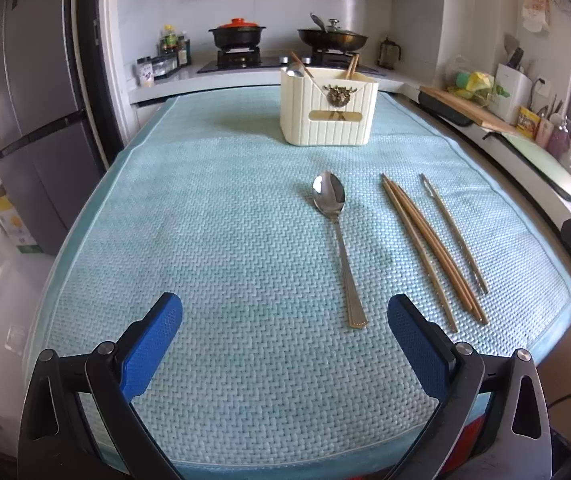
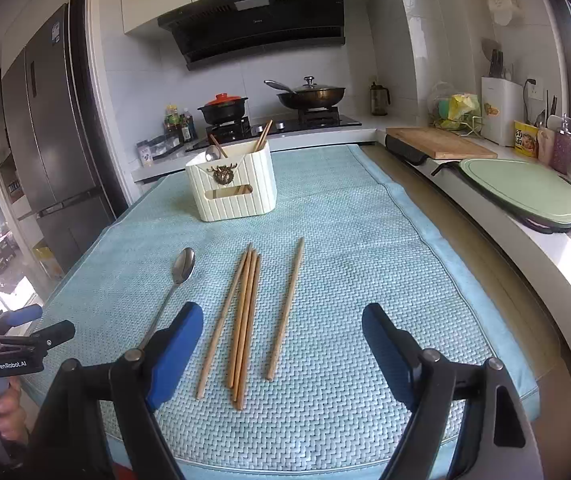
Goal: Organize utensils
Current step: 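Withdraw both open grippers from the caddy back over the loose utensils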
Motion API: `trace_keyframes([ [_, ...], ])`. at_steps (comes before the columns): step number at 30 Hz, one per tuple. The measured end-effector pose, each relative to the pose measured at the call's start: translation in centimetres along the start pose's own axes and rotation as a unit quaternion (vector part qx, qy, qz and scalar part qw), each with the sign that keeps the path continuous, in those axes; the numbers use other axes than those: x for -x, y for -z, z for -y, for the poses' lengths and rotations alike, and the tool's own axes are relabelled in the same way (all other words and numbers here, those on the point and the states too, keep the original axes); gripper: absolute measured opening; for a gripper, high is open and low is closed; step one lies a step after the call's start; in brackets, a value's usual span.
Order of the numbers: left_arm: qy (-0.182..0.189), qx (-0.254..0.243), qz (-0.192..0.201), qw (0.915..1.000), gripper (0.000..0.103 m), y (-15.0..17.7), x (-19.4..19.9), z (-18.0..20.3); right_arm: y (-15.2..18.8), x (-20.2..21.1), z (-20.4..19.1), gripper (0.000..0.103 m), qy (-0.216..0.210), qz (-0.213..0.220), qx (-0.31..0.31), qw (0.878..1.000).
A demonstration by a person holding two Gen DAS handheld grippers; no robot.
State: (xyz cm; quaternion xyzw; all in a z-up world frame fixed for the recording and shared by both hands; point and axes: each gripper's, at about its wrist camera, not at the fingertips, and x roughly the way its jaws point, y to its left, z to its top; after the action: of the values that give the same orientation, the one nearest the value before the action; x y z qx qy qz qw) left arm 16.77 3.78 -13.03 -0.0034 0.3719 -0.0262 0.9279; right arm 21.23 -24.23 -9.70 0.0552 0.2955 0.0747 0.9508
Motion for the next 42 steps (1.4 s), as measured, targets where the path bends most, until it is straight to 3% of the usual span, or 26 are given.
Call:
trace_keyframes([
  [11, 0.017, 0.038, -0.021, 0.9989, 0.102, -0.1, -1.1, -1.5, 0.3, -0.7, -1.2, 0.084, -0.013, 0.001, 0.03, 0.999],
  [18, 0.024, 0.06, -0.04, 0.9971, 0.102, -0.2, -2.3, -2.3, 0.4, -2.4, -0.4, 0.084, 0.0, -0.036, 0.013, 0.999],
  [33, 0.022, 0.039, -0.058, 0.9973, 0.102, -1.0, -4.7, -2.0, -0.1, -5.1, 1.0, 0.083, 0.015, -0.079, -0.012, 0.997],
  [34, 0.022, 0.039, -0.058, 0.9973, 0.102, -1.2, -4.9, -2.0, -0.2, -5.5, 1.2, 0.081, 0.014, -0.084, -0.014, 0.996],
  [36, 0.025, 0.036, -0.06, 0.9972, 0.102, -1.8, -5.4, -2.0, -0.5, -6.4, 1.5, 0.054, 0.012, -0.094, -0.014, 0.995],
  [37, 0.027, 0.034, -0.061, 0.9972, 0.102, -2.1, -5.7, -2.0, -0.7, -6.9, 1.6, 0.048, 0.015, -0.101, -0.013, 0.995],
  [39, 0.034, 0.025, -0.064, 0.997, 0.102, -2.8, -6.3, -1.8, -1.1, -8.1, 1.7, 0.039, 0.013, -0.113, -0.012, 0.993],
  [42, 0.046, 0.005, -0.068, 0.9966, 0.102, -4.0, -7.4, -1.1, -2.0, -9.9, 1.9, 0.036, 0.004, -0.128, -0.014, 0.992],
])
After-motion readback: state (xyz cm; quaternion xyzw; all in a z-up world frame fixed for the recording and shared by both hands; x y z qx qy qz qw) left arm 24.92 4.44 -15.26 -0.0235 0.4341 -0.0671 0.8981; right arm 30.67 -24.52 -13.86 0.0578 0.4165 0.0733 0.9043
